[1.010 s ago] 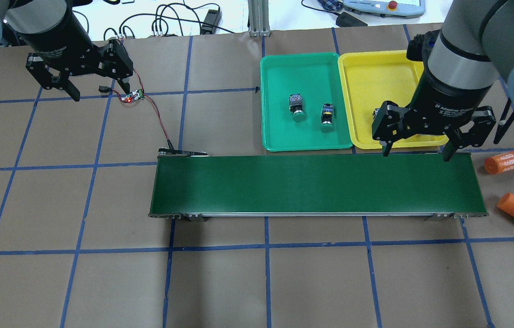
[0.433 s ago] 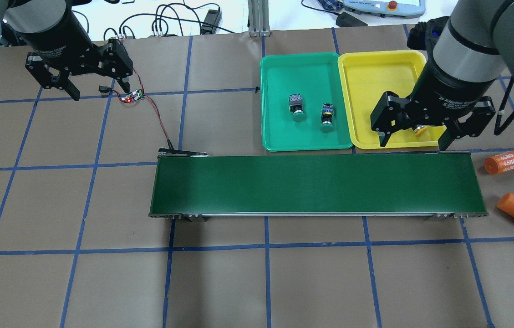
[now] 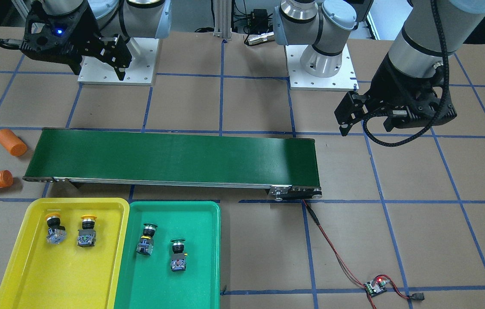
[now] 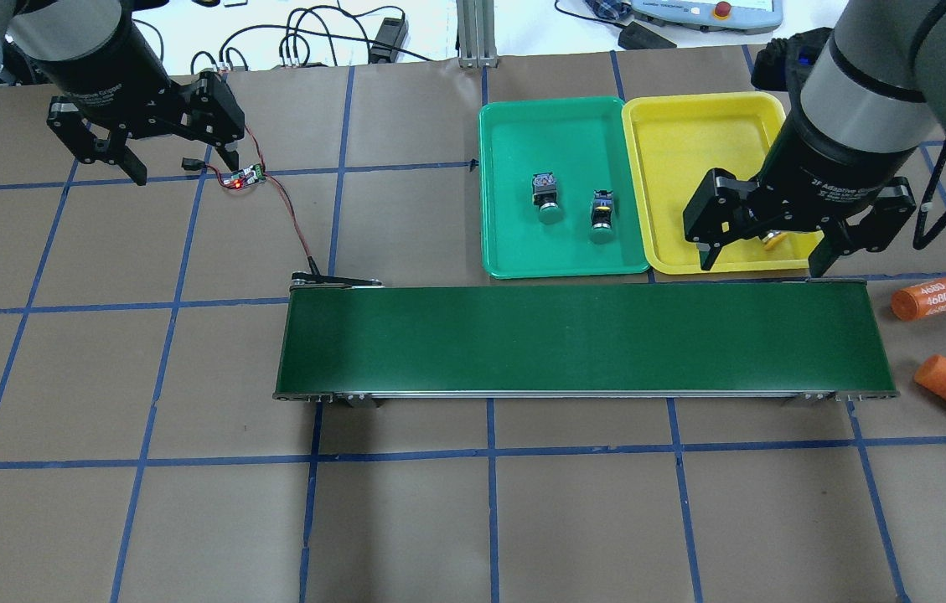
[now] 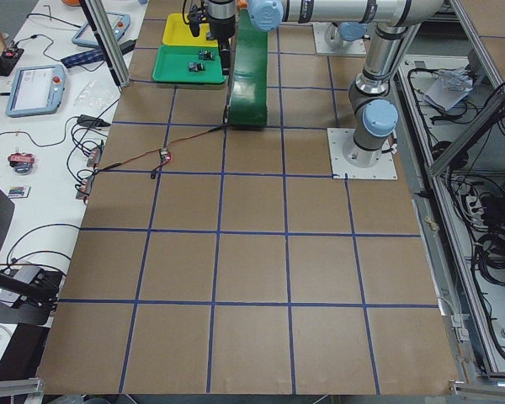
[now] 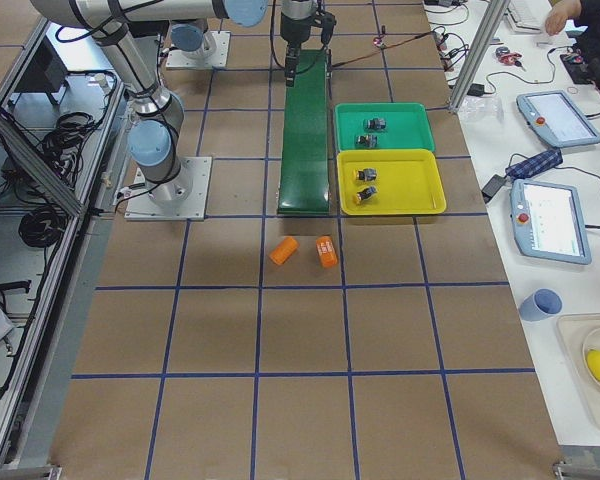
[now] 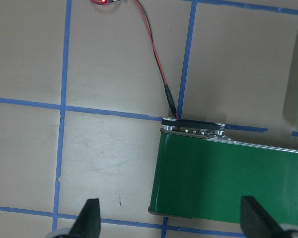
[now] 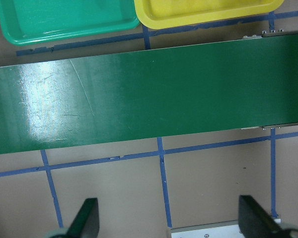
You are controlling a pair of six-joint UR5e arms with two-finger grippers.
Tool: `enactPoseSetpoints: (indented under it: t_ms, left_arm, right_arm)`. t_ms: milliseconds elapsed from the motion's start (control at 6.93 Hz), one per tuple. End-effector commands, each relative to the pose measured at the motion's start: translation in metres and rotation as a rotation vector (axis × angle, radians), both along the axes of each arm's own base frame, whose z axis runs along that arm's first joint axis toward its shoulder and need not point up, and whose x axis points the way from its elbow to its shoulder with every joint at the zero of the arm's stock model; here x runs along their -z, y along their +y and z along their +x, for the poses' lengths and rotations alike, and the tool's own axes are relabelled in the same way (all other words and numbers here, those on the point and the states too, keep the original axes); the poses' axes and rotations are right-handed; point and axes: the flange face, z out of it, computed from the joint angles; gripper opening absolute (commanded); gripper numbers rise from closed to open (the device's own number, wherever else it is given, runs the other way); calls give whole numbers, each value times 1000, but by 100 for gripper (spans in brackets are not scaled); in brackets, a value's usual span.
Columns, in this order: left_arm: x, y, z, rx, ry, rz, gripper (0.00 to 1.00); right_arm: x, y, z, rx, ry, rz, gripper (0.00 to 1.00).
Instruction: Sort buttons by color to trays
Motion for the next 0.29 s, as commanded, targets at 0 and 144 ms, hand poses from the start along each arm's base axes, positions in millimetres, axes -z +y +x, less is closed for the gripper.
enactPoseSetpoints:
  t_ms: [0, 144]
  left_arm:
    - [-1, 0, 0, 0, 0, -3, 100]
    - [-1, 0, 0, 0, 0, -3, 100]
  right_arm:
    - [1, 0, -1, 0, 3, 3, 100]
    - [1, 1, -1, 2, 1, 0, 100]
